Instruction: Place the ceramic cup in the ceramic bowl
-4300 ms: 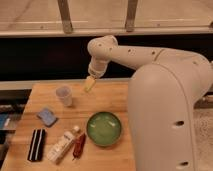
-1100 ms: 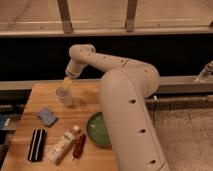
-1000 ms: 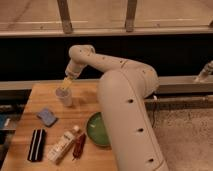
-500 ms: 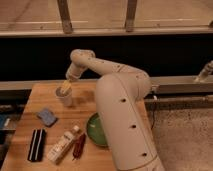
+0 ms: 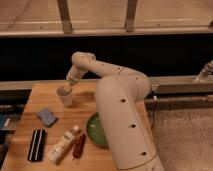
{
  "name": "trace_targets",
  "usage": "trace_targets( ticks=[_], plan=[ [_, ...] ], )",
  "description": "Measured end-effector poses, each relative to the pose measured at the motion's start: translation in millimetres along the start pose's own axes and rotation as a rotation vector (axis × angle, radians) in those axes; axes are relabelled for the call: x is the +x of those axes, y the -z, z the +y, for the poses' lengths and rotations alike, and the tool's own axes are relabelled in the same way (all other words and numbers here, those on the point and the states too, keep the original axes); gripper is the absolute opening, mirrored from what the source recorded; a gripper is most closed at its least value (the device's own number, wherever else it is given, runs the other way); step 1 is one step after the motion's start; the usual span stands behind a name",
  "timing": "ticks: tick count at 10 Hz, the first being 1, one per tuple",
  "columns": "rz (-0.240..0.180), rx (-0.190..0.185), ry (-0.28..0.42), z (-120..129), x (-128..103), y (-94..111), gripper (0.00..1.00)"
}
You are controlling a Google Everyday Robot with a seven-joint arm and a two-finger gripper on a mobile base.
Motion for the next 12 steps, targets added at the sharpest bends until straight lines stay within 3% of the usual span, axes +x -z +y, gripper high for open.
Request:
trace_targets(
  ticks=[2, 6, 9, 12],
  plan=[
    [-0.005, 0.019, -0.006, 1, 5, 16, 0.00],
    [-0.011, 0.073, -0.009, 5, 6, 49, 0.00],
    [0.020, 0.123, -0.034, -1, 19, 78, 0.00],
    [0.059, 0.168, -0.088, -7, 55, 118, 0.00]
  ],
)
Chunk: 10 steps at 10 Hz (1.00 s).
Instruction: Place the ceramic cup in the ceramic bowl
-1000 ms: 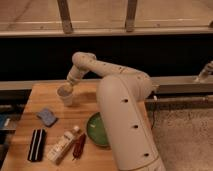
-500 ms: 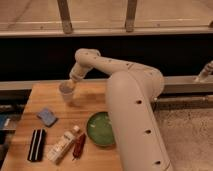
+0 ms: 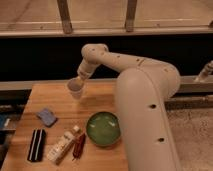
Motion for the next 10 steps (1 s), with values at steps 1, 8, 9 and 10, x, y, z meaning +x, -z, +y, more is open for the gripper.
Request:
trace_targets(
  ticks=[1, 8, 9, 10],
  plan=[
    [0.008, 0.012, -0.018, -3, 12, 10, 0.00],
    [0.044, 0.098, -0.161, 2, 94, 66, 0.00],
    [0.048, 0.100, -0.173, 18, 100, 67, 0.00],
    [0.054, 0.101, -0.190, 29, 113, 68, 0.00]
  ],
)
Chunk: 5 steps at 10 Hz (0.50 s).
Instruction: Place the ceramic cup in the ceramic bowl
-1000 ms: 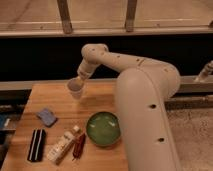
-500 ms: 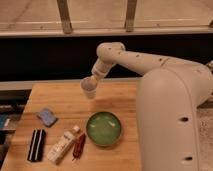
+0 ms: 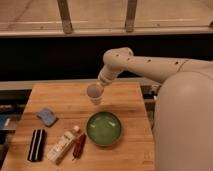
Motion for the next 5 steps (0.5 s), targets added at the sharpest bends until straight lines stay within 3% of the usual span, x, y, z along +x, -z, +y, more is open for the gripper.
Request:
trace_targets(
  ticks=[5],
  plan=[
    [-0.002, 0.010, -0.089, 32, 56, 2, 0.00]
  ],
)
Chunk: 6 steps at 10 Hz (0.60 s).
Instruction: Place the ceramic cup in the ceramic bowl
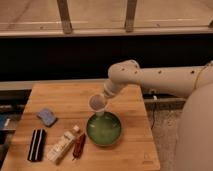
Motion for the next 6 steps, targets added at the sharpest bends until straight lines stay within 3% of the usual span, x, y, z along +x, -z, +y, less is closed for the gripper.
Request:
trace_targets(
  ticks=[6],
  plan=[
    [0.009, -0.009, -0.090, 17, 46, -3, 0.00]
  ],
)
